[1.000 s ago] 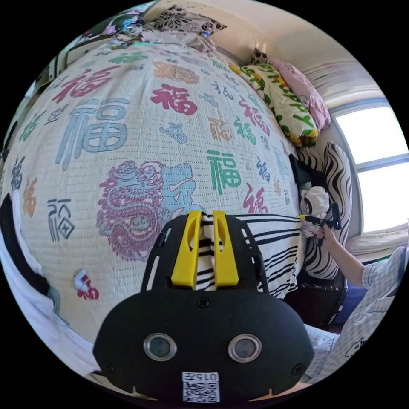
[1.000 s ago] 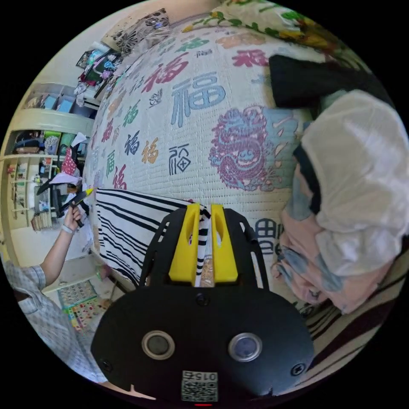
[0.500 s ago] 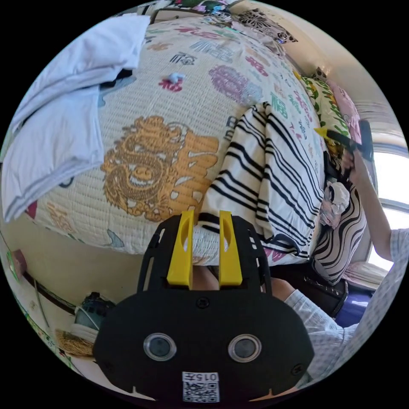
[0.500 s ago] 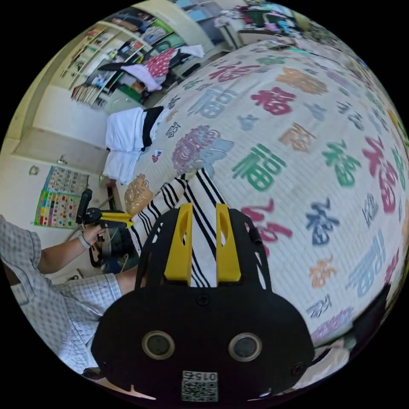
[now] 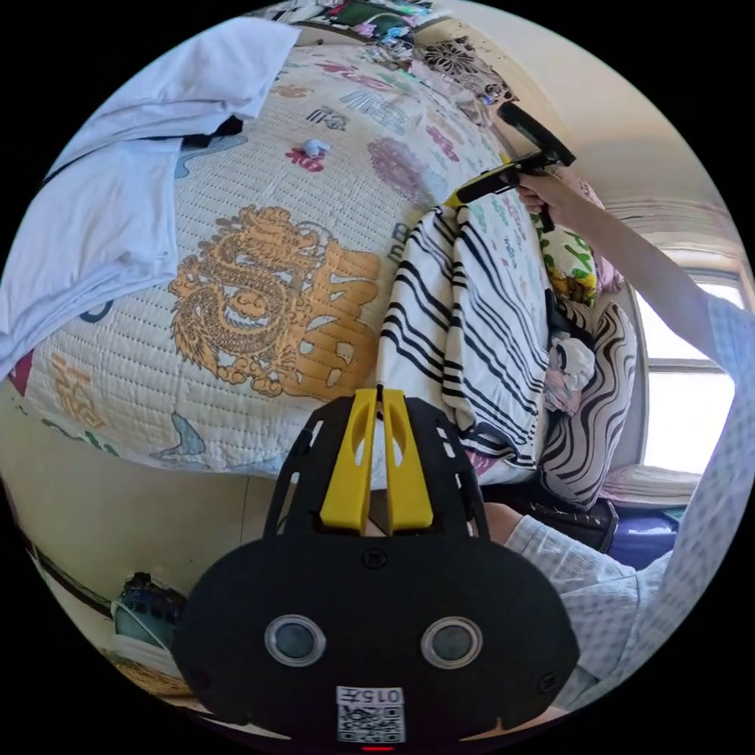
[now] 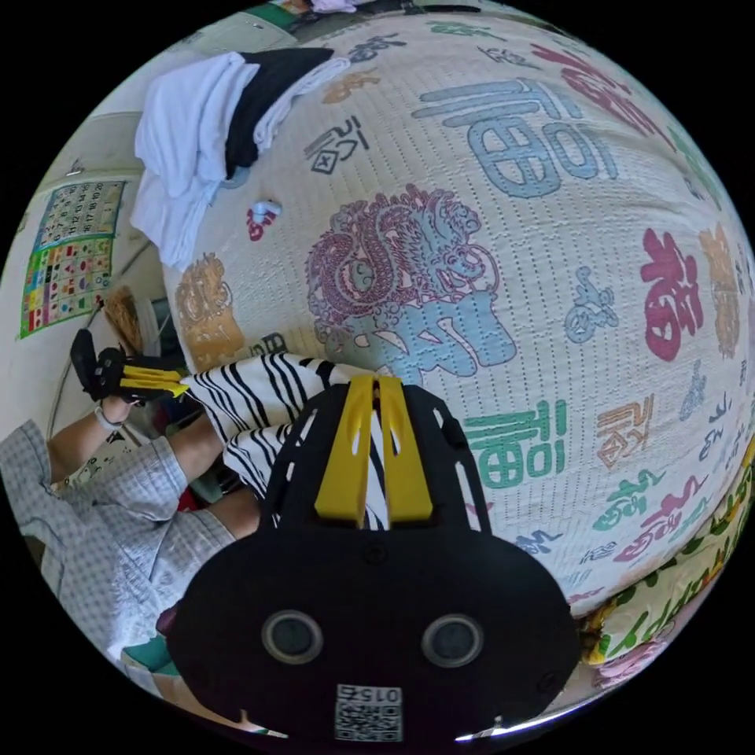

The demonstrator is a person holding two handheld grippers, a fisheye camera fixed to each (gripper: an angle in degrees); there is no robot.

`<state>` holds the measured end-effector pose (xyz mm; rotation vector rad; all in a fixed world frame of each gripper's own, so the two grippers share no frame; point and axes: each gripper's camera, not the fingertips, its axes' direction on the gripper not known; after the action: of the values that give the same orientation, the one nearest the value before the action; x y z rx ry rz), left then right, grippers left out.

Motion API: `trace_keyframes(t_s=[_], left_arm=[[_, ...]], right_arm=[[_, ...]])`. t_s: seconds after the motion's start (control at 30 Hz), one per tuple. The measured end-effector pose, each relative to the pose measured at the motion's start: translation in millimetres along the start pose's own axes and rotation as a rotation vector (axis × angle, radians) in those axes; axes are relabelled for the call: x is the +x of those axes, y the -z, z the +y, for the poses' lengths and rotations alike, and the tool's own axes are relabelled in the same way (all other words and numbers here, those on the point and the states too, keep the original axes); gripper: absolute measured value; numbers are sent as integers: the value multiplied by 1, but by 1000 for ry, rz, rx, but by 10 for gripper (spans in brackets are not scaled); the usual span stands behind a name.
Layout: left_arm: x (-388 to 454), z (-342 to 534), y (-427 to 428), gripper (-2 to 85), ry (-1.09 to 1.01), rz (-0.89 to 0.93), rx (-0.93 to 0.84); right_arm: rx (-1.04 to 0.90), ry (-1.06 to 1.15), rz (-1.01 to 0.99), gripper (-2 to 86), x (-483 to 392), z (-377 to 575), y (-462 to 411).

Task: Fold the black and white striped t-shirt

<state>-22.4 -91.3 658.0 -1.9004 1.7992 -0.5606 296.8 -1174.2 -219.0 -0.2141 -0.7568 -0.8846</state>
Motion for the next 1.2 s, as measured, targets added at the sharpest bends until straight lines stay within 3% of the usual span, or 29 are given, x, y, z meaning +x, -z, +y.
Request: trace_keyframes(t_s=[0.2, 0.37, 0.53, 0.8, 0.97, 1.07, 1.2], left_arm=[[88, 33, 25, -7, -232, 90, 12], [191, 58, 0, -7, -502, 107, -63], [280, 84, -84, -6, -641, 195, -173], [387, 112, -229, -1, -820, 115, -315], [419, 123, -315, 24, -916, -12, -488], [426, 122, -347, 35, -897, 39, -615], [439, 98, -323, 38, -921, 202, -597]], right_arm=[[233, 91, -120, -4, 1, 94, 48], [350, 86, -182, -2, 12, 228, 62], [313, 27, -132, -3, 25, 334, 33], [287, -105, -114, -3, 65, 435, -49], [353, -209, -94, -6, 82, 479, -93], [440, -367, -97, -2, 91, 517, -105], [650, -483, -158, 1, 74, 559, -104]])
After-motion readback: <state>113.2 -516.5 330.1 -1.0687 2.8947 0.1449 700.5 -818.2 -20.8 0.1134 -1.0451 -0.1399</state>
